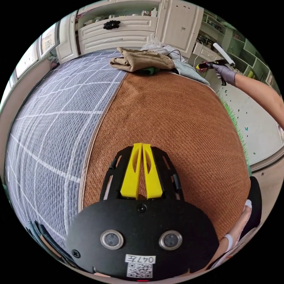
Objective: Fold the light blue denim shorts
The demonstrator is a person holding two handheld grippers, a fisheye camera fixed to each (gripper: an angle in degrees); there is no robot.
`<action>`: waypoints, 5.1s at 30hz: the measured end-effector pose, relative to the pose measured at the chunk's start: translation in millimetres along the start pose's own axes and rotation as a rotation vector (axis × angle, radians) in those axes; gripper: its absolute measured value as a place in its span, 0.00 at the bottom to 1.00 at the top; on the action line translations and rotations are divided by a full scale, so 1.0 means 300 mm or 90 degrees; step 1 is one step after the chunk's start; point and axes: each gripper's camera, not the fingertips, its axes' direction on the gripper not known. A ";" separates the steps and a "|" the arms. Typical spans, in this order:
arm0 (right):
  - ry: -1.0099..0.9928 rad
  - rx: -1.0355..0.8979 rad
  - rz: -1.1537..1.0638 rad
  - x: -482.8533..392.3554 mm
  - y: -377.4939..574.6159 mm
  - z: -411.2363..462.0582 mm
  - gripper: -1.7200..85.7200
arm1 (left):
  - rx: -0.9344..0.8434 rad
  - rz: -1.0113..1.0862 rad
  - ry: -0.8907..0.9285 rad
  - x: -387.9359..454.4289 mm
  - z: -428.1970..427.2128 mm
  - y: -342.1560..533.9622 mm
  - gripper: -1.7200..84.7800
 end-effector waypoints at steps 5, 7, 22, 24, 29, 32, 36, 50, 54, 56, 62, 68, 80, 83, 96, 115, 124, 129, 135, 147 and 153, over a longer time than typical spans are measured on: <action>0.028 -0.011 -0.035 -0.054 -0.022 -0.003 0.06 | -0.006 -0.005 0.020 0.090 -0.012 0.037 0.01; 0.038 -0.023 -0.033 -0.075 -0.032 0.038 0.07 | -0.008 -0.002 0.025 0.122 -0.010 0.046 0.01; 0.184 -0.081 0.034 -0.056 -0.226 0.378 0.03 | -0.007 0.005 -0.046 0.432 0.006 0.116 0.01; 0.163 -0.051 0.068 -0.013 -0.197 0.334 0.02 | -0.008 0.011 -0.055 0.465 0.011 0.130 0.01; 0.132 -0.034 0.046 0.081 -0.065 0.156 0.02 | -0.010 0.007 -0.049 0.487 0.023 0.169 0.01; 0.025 -0.027 0.020 0.114 0.100 -0.015 0.02 | -0.015 -0.005 -0.026 0.470 0.034 0.189 0.01; -0.140 -0.023 -0.044 0.003 0.419 -0.272 0.02 | -0.042 -0.083 0.046 0.379 0.040 0.212 0.01; -0.425 -0.120 -0.016 -0.232 1.398 -0.600 0.09 | -0.005 -0.221 0.189 0.232 -0.043 0.456 0.10; -0.510 -0.089 0.093 -0.110 1.503 -0.609 0.08 | -0.072 -0.174 0.217 0.380 0.025 0.468 0.14; -0.520 -0.082 0.109 -0.088 1.535 -0.607 0.08 | -0.121 -0.157 0.198 0.434 0.077 0.480 0.14; -0.447 -0.007 0.068 -0.141 1.580 -0.645 0.07 | -0.226 -0.028 0.132 0.623 0.130 0.487 0.08; -0.364 0.055 -0.050 -0.262 1.602 -0.674 0.03 | -0.306 0.174 0.055 0.826 0.045 0.541 0.06; -0.420 0.024 -0.149 -0.520 1.453 -0.543 0.09 | -0.172 -0.161 0.386 0.332 0.211 0.829 0.04; -0.381 0.028 -0.204 -0.659 1.396 -0.516 0.10 | -0.178 -0.132 0.370 0.377 0.237 0.833 0.03; -0.253 -0.047 -0.151 -0.928 1.193 -0.214 0.12 | -0.185 -0.077 0.394 0.498 0.370 0.919 0.01; -0.433 -0.015 -0.013 -0.689 1.259 -0.179 0.02 | -0.174 -0.112 0.440 0.568 0.515 1.090 0.01; -0.509 0.078 0.140 -0.194 1.498 -0.341 0.02 | -0.096 -0.202 0.461 0.497 0.477 1.200 0.01; -0.567 0.089 0.020 -0.400 1.432 -0.352 0.12 | -0.125 -0.226 0.464 0.510 0.538 1.232 0.01; -0.528 -0.012 -0.204 -0.763 1.367 -0.347 0.13 | -0.143 -0.264 0.458 0.478 0.560 1.330 0.01; -0.250 -0.036 -0.565 -1.234 1.530 -0.354 0.06 | -0.139 -0.251 0.451 0.497 0.541 1.282 0.01; -0.260 -0.003 -0.493 -1.197 1.530 -0.399 0.01 | -0.105 -0.266 0.450 0.456 0.476 1.273 0.04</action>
